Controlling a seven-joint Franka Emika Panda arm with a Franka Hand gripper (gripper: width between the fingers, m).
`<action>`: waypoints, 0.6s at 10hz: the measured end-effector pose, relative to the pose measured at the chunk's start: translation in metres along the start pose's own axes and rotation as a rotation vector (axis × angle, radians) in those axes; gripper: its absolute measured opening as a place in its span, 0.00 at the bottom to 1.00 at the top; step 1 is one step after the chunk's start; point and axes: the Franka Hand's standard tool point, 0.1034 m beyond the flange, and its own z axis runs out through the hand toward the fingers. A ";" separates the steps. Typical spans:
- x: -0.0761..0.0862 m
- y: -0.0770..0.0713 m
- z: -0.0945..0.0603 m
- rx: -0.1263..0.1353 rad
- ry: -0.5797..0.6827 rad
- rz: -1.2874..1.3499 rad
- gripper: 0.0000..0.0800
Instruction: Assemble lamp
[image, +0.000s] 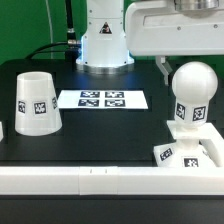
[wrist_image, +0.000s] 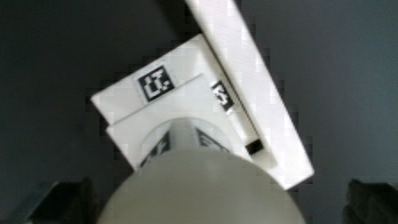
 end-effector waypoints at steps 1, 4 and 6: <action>0.002 0.003 -0.002 -0.019 0.006 -0.127 0.87; 0.005 0.006 -0.004 -0.040 0.014 -0.451 0.87; 0.006 0.005 -0.005 -0.060 0.013 -0.645 0.87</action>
Offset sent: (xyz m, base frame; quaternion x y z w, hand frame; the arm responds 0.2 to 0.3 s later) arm 0.0041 -0.0043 0.0030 -0.0266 0.0171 -0.2136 0.9764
